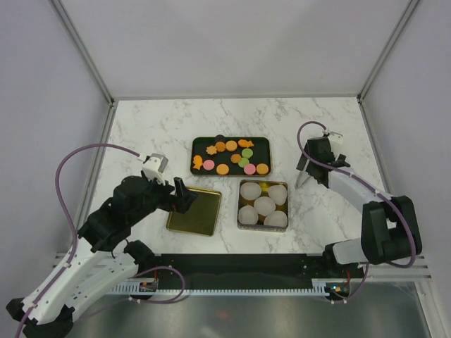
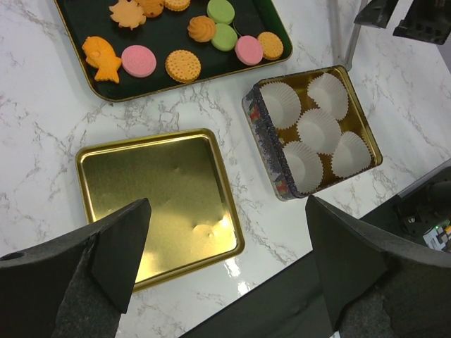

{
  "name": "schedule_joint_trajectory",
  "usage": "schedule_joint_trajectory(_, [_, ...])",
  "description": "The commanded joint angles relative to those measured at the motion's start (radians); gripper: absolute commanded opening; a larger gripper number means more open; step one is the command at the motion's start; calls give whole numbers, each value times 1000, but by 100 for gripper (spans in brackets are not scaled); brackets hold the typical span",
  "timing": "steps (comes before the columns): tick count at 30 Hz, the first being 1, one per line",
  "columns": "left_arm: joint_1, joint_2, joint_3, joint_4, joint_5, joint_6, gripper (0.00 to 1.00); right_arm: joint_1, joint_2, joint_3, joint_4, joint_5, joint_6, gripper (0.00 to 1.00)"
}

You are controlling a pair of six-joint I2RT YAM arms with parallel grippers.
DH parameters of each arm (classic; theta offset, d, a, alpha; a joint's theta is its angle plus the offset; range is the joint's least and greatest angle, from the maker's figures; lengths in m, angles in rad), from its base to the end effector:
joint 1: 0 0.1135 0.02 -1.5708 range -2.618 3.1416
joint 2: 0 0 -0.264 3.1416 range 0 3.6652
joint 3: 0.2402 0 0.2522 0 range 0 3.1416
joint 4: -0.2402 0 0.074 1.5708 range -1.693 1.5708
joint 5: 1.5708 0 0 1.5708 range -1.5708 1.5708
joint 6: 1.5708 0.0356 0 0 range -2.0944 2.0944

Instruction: Pack the cookies

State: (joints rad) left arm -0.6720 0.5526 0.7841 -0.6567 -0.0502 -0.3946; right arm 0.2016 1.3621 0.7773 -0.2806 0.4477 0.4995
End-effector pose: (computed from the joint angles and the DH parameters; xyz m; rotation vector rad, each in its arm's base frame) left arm 0.0948 -0.0732 0.3215 0.2508 2.0370 -0.6284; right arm 0.2690 0.0393 0.2058 0.5384 2.2732 -0.2035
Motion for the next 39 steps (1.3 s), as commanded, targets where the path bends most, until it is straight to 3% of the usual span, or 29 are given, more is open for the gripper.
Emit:
schedule_joint_trajectory(1, [-6,-11,-3,9,-3,-20,100,-25,84,37,115,-44,-4,97])
schedule_joint_trajectory(10, [-6,-11,-3,11,-5,-21,100,-70,258,30,259,-126,27,93])
schedule_joint_trajectory(21, [-6,0,-6,9,-10,-21,100,-80,334,51,262,-145,51,83])
schedule_joint_trajectory(25, [-6,1,-5,9,-13,-23,100,-80,354,47,267,-159,59,72])
schedule_joint_trajectory(27, [-6,4,-5,9,-16,-23,100,-79,351,45,268,-167,54,69])
schedule_joint_trajectory(34, [-6,20,-8,8,-25,-23,100,-79,230,144,158,-175,-4,40])
schedule_joint_trajectory(39, [-5,7,-8,3,-51,-27,100,-73,99,252,72,-224,-53,40])
